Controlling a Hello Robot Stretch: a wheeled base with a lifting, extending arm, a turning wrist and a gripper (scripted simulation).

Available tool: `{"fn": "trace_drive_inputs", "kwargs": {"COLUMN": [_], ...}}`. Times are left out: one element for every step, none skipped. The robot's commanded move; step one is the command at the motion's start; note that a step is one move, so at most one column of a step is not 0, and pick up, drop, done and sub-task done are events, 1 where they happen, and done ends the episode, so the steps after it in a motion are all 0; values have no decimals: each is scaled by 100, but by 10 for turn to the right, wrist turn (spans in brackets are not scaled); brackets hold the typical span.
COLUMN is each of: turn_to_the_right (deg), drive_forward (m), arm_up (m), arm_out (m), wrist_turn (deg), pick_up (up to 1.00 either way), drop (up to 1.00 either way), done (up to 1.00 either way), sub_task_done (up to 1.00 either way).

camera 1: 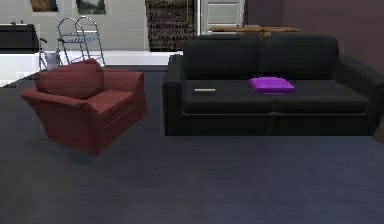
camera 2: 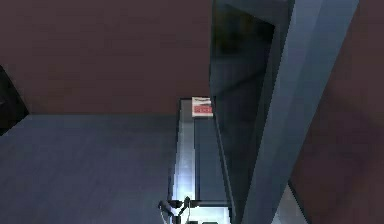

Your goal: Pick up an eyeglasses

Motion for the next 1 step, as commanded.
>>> {"fn": "trace_drive_inputs", "kwargs": {"turn_to_the_right": [0], "drive_forward": [0], "arm_up": [0], "arm_out": [0], "wrist_turn": [0], "pick_up": [0], "drop": [0], "done": [100], "sub_task_done": [0]}}
